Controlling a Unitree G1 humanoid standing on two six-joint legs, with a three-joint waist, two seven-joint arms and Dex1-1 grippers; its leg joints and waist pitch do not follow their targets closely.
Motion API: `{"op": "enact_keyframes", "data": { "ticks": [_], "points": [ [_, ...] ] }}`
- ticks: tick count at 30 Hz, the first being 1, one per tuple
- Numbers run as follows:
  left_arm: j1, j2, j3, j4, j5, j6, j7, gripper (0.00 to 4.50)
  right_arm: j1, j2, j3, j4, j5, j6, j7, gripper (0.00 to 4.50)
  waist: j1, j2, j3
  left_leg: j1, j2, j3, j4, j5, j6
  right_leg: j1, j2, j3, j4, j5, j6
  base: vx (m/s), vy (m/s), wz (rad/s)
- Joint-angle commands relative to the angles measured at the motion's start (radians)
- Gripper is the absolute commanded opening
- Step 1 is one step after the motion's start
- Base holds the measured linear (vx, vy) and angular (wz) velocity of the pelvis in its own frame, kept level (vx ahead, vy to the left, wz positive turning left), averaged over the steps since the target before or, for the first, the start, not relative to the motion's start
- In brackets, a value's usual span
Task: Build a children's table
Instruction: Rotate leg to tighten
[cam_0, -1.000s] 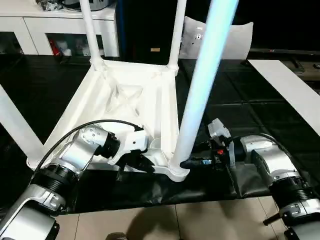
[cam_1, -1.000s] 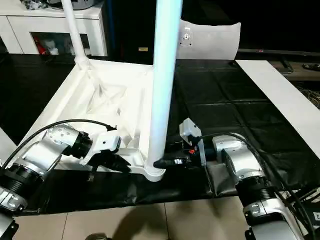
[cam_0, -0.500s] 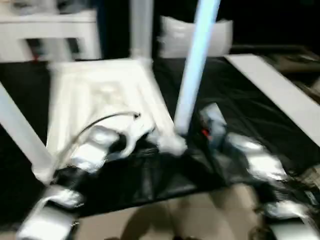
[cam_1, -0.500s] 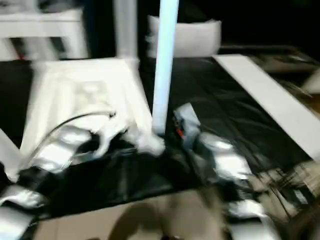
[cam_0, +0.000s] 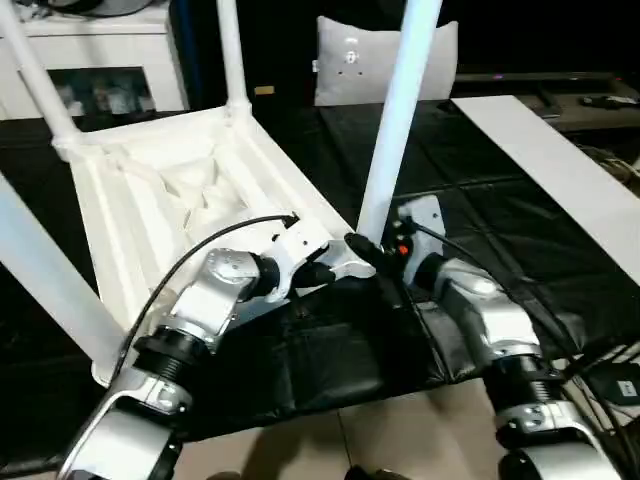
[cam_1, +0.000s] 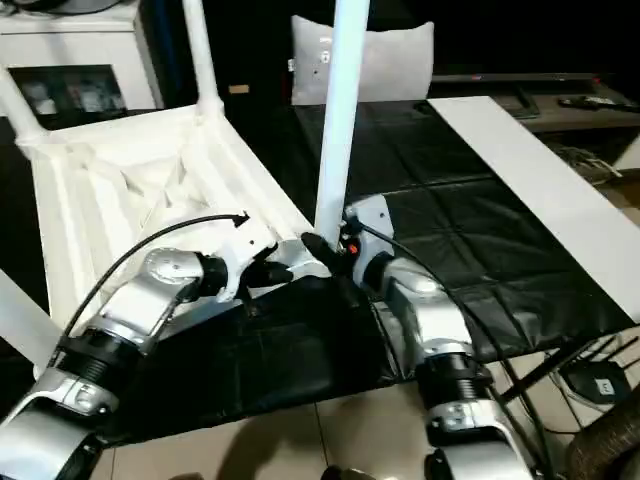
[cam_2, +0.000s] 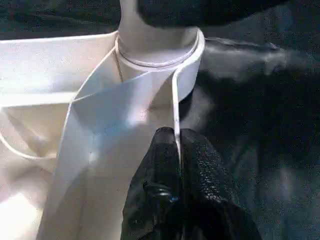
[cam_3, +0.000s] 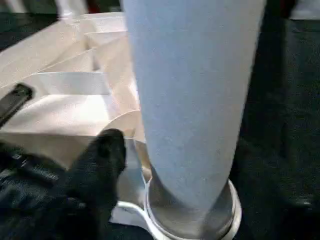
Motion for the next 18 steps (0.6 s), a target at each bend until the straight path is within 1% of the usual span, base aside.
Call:
{"op": "enact_keyframes", "data": {
  "ticks": [1, 2, 3, 4, 5, 6, 7, 8, 10, 11, 12, 13, 14, 15, 16, 18],
  "points": [
    [-0.005, 0.028, -0.007, -0.031, -0.034, -0.067, -0.087, 0.0, 0.01, -0.077, 0.007, -0.029, 0.026, -0.014, 0.137, 3.73, 0.014, 0.008, -0.085, 0.0, -0.002, 0.013, -0.055, -0.127, 0.072, 0.084, -0.066, 0.075, -0.071, -0.308, -0.064, 0.0, 0.0, 0.0],
    [-0.005, 0.028, -0.007, -0.031, -0.034, -0.067, -0.087, 0.0, 0.01, -0.077, 0.007, -0.029, 0.026, -0.014, 0.137, 3.85, 0.018, 0.008, -0.084, 0.0, -0.002, 0.012, -0.056, -0.13, 0.07, 0.085, -0.066, 0.075, -0.071, -0.315, -0.06, 0.0, 0.0, 0.0],
    [-0.006, 0.035, -0.007, -0.028, -0.036, -0.067, -0.099, 0.0, 0.012, -0.093, 0.01, -0.032, 0.03, -0.017, 0.168, 3.91, 0.021, 0.007, -0.081, 0.003, 0.0, 0.012, -0.058, -0.144, 0.064, 0.082, -0.065, 0.073, -0.075, -0.343, -0.051, 0.0, 0.0, 0.0],
    [-0.005, 0.053, -0.015, -0.024, -0.039, -0.081, -0.139, 0.0, 0.013, -0.125, 0.019, -0.033, 0.031, -0.023, 0.224, 4.04, 0.022, 0.007, -0.08, 0.006, -0.001, 0.013, -0.057, -0.158, 0.058, 0.079, -0.065, 0.071, -0.08, -0.374, -0.041, 0.0, 0.0, 0.0],
    [-0.005, 0.055, -0.016, -0.024, -0.039, -0.082, -0.143, 0.0, 0.013, -0.128, 0.02, -0.034, 0.031, -0.024, 0.229, 4.04, 0.024, 0.011, -0.08, 0.007, -0.002, 0.011, -0.057, -0.168, 0.056, 0.08, -0.066, 0.068, -0.082, -0.391, -0.035, 0.0, 0.0, 0.0],
    [-0.006, 0.077, -0.028, -0.02, -0.043, -0.106, -0.19, 0.0, 0.014, -0.163, 0.031, -0.037, 0.034, -0.027, 0.288, 4.04, 0.025, 0.009, -0.081, 0.009, -0.002, 0.011, -0.057, -0.173, 0.057, 0.08, -0.064, 0.067, -0.086, -0.401, -0.028, 0.0, 0.0, 0.0],
    [-0.008, 0.123, -0.058, -0.014, -0.05, -0.152, -0.297, 0.0, 0.012, -0.23, 0.061, -0.042, 0.042, -0.035, 0.418, 4.28, 0.028, 0.009, -0.082, 0.009, 0.0, 0.01, -0.057, -0.179, 0.063, 0.081, -0.063, 0.069, -0.084, -0.397, -0.027, 0.0, 0.0, 0.0],
    [-0.008, 0.13, -0.062, -0.013, -0.051, -0.166, -0.315, 0.0, 0.011, -0.239, 0.068, -0.042, 0.043, -0.037, 0.437, 4.28, 0.03, 0.009, -0.08, 0.009, 0.001, 0.01, -0.057, -0.18, 0.065, 0.08, -0.063, 0.07, -0.083, -0.394, -0.028, 0.0, 0.0, 0.0],
    [-0.007, 0.142, -0.072, -0.012, -0.057, -0.205, -0.358, 0.0, 0.008, -0.257, 0.084, -0.038, 0.037, -0.046, 0.47, 4.46, 0.04, 0.01, -0.079, 0.015, 0.005, 0.012, -0.058, -0.188, 0.058, 0.073, -0.064, 0.072, -0.082, -0.387, -0.045, 0.0, 0.0, 0.0],
    [-0.007, 0.147, -0.076, -0.013, -0.058, -0.21, -0.373, 0.0, 0.007, -0.263, 0.091, -0.036, 0.036, -0.05, 0.487, 4.46, 0.04, 0.01, -0.079, 0.015, 0.005, 0.012, -0.058, -0.188, 0.058, 0.073, -0.064, 0.072, -0.082, -0.387, -0.045, 0.0, 0.0, 0.0],
    [-0.004, 0.165, -0.092, -0.016, -0.061, -0.231, -0.425, 0.0, 0.005, -0.281, 0.115, -0.029, 0.034, -0.066, 0.546, 4.46, 0.043, 0.003, -0.08, 0.015, 0.004, 0.012, -0.057, -0.195, 0.053, 0.075, -0.064, 0.07, -0.081, -0.397, -0.051, 0.0, 0.0, 0.0],
    [-0.004, 0.167, -0.094, -0.017, -0.061, -0.233, -0.43, 0.0, 0.005, -0.282, 0.118, -0.028, 0.033, -0.069, 0.552, 4.46, 0.047, 0.007, -0.081, 0.014, 0.006, 0.011, -0.058, -0.189, 0.053, 0.075, -0.066, 0.071, -0.077, -0.393, -0.054, 0.0, 0.0, 0.0],
    [-0.001, 0.185, -0.113, -0.022, -0.062, -0.245, -0.479, 0.0, 0.004, -0.295, 0.142, -0.02, 0.03, -0.092, 0.613, 4.46, 0.049, 0.008, -0.082, 0.014, 0.008, 0.011, -0.058, -0.187, 0.053, 0.074, -0.067, 0.072, -0.077, -0.389, -0.057, 0.0, 0.0, 0.0],
    [0.0, 0.192, -0.122, -0.025, -0.061, -0.254, -0.5, 0.0, 0.004, -0.297, 0.152, -0.017, 0.032, -0.102, 0.639, 4.46, 0.054, 0.005, -0.082, 0.014, 0.01, 0.012, -0.058, -0.188, 0.054, 0.074, -0.068, 0.073, -0.075, -0.384, -0.06, 0.0, 0.0, 0.0],
    [0.001, 0.197, -0.13, -0.028, -0.059, -0.261, -0.514, 0.0, 0.004, -0.296, 0.157, -0.013, 0.034, -0.108, 0.657, 4.29, 0.062, 0.007, -0.083, 0.016, 0.012, 0.012, -0.058, -0.185, 0.053, 0.073, -0.069, 0.076, -0.073, -0.377, -0.066, 0.0, 0.0, 0.0],
    [-0.001, 0.206, -0.144, -0.026, -0.058, -0.281, -0.541, 0.0, -0.002, -0.293, 0.17, -0.003, 0.049, -0.106, 0.696, 4.29, 0.067, 0.004, -0.081, 0.019, 0.013, 0.013, -0.059, -0.186, 0.052, 0.07, -0.067, 0.079, -0.07, -0.366, -0.078, 0.0, 0.0, 0.0]
  ]
}}
